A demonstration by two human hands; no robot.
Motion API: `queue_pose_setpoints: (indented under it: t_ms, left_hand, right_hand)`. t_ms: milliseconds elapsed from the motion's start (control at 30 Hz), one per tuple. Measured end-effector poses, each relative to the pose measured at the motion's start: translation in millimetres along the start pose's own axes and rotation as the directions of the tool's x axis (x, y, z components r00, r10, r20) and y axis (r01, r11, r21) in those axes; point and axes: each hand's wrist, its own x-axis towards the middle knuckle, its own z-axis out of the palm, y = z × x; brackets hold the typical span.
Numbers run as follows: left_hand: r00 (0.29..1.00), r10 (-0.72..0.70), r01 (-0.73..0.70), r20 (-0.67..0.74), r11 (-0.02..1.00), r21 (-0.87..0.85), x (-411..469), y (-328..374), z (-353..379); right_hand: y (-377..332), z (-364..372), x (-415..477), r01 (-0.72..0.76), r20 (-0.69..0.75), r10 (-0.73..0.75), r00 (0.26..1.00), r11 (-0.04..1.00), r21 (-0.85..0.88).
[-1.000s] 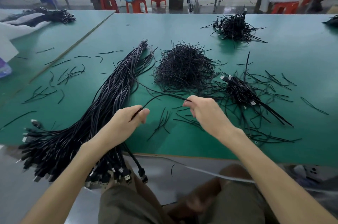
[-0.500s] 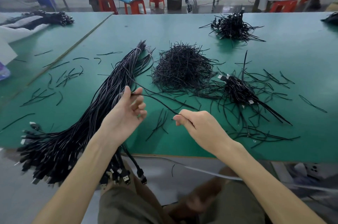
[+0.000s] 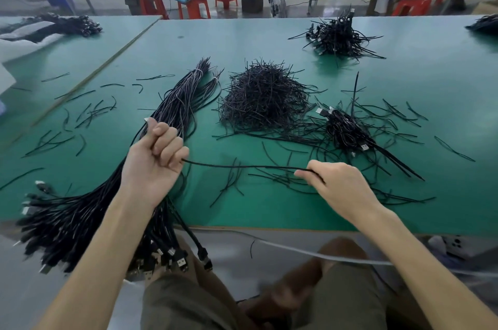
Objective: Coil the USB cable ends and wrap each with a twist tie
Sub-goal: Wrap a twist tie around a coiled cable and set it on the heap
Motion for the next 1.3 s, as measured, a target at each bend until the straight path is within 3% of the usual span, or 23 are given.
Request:
queue_pose_setpoints:
  t_ms: [300,500,667,800,867,967,1033,1100,1200,1300]
  left_hand:
    - [0.988,-0.069,0.006,0.14,0.914,0.407,-2,-39,19]
    - [0.978,-0.1,0.036,0.185,0.947,0.32,1,-58,34]
    - [0.951,-0.127,0.05,0.28,0.962,0.269,-1,-61,43]
    - [0.927,-0.142,0.007,0.346,0.932,0.363,-5,-50,43]
    - [0.898,-0.21,-0.054,0.387,0.82,0.569,-8,-45,42]
    - [0.85,-0.403,-0.159,0.34,0.419,0.894,-9,-46,39]
    - [0.858,-0.455,-0.186,0.241,0.162,0.969,-7,-55,36]
    - [0.894,-0.417,-0.176,0.164,0.01,0.984,-4,-64,32]
    - [0.933,-0.309,-0.186,0.182,0.015,0.982,-2,-77,29]
    - [0.97,-0.065,-0.214,0.233,0.219,0.952,-2,-88,36]
  right_hand:
    - [-17,11,4,0.008,0.095,-0.019,0.995,0.994,0.113]
    - [-58,15,6,0.076,0.135,-0.09,0.987,0.991,0.107]
    - [-73,22,9,0.095,0.16,-0.087,0.983,0.995,-0.042]
    - [-69,24,11,0.016,0.125,-0.017,0.992,1.0,0.004]
    - [-65,24,13,-0.09,0.099,0.077,0.992,0.986,0.14]
    - [-54,20,20,-0.265,0.085,0.252,0.964,0.887,0.379]
    - [-52,13,24,-0.289,0.047,0.304,0.951,0.831,0.475]
    - [-54,6,27,-0.264,0.005,0.32,0.947,0.774,0.575]
    - [-65,-3,29,-0.181,-0.054,0.287,0.956,0.726,0.663]
    - [-80,-11,31,-0.084,-0.108,0.227,0.968,0.697,0.712]
